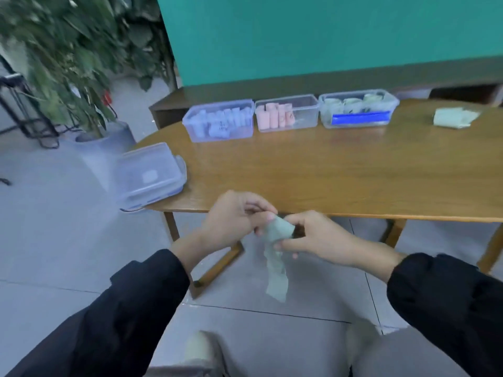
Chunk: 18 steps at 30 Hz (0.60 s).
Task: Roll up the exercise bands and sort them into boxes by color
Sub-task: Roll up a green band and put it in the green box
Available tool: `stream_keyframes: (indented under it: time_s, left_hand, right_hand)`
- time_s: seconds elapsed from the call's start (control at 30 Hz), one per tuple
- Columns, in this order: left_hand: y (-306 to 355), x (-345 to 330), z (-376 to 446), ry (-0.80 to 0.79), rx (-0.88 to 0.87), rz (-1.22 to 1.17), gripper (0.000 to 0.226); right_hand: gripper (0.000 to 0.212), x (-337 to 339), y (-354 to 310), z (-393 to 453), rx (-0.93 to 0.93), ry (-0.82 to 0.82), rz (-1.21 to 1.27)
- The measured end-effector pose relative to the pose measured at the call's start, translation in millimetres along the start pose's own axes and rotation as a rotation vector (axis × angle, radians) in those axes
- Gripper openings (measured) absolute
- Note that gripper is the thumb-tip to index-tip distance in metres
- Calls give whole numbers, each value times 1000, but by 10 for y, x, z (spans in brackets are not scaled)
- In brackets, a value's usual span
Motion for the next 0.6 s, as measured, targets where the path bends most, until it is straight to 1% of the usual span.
stream_keyframes:
  time_s: [0.13,0.27,0.33,0.43,0.47,0.6]
  left_hand:
    - [971,434,105,46,-140,49,5]
    - [1728,937,324,179,-266,100,7]
    - [1975,1138,478,244,-294,74,10]
    - [2252,1358,780,309,-308,-3,13]
    - [2337,1429,886,333,-321,-26,12]
    - [2551,1637,1250,396,-376,-72,8]
  right_hand:
    - [21,440,-758,-261,111,84,59]
    - [21,1114,-1494,-325,213,200,97]
    - [22,1441,-1772,-317,231,260,145]
    - [20,1875,-2130,-225,251,308,204]
    - [17,2005,-2231,-182,262,321,215]
    - [21,2438,-2494,1,310,405,238]
Point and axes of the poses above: each hand's wrist, its own z-axis towards the middle knuckle, its own x-axis out of the back of the hand, y = z × x, the point moved 8 cm from there along z, towards the middle knuckle, and after that the axes turned 7 degrees about -x, right-handed, at the moved point
